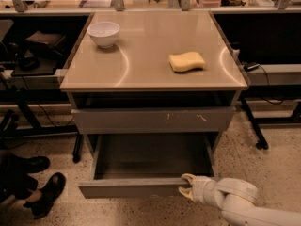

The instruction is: Open middle drawer

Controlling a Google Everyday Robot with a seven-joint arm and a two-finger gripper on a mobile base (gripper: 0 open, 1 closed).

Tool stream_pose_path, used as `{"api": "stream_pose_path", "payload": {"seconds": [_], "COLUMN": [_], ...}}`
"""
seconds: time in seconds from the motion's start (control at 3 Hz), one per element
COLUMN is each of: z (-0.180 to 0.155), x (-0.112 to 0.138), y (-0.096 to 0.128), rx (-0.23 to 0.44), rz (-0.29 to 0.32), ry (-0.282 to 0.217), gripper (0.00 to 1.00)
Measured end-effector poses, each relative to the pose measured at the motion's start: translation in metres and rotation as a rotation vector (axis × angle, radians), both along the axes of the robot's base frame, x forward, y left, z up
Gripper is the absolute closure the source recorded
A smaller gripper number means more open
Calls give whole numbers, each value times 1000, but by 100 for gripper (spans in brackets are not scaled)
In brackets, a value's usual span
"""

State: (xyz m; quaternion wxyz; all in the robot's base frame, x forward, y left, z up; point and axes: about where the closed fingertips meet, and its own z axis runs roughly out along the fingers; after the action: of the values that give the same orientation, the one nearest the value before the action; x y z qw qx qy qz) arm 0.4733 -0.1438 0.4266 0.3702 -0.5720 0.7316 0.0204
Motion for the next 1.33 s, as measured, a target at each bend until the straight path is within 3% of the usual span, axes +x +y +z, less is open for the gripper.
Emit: {"api": "stream_pose_path", "payload": {"seconds": [1.33], "z": [2], "x": [-20], "y": [-4], "rx": [8], "rz": [2], "ry": [-2], "gripper": [100]}}
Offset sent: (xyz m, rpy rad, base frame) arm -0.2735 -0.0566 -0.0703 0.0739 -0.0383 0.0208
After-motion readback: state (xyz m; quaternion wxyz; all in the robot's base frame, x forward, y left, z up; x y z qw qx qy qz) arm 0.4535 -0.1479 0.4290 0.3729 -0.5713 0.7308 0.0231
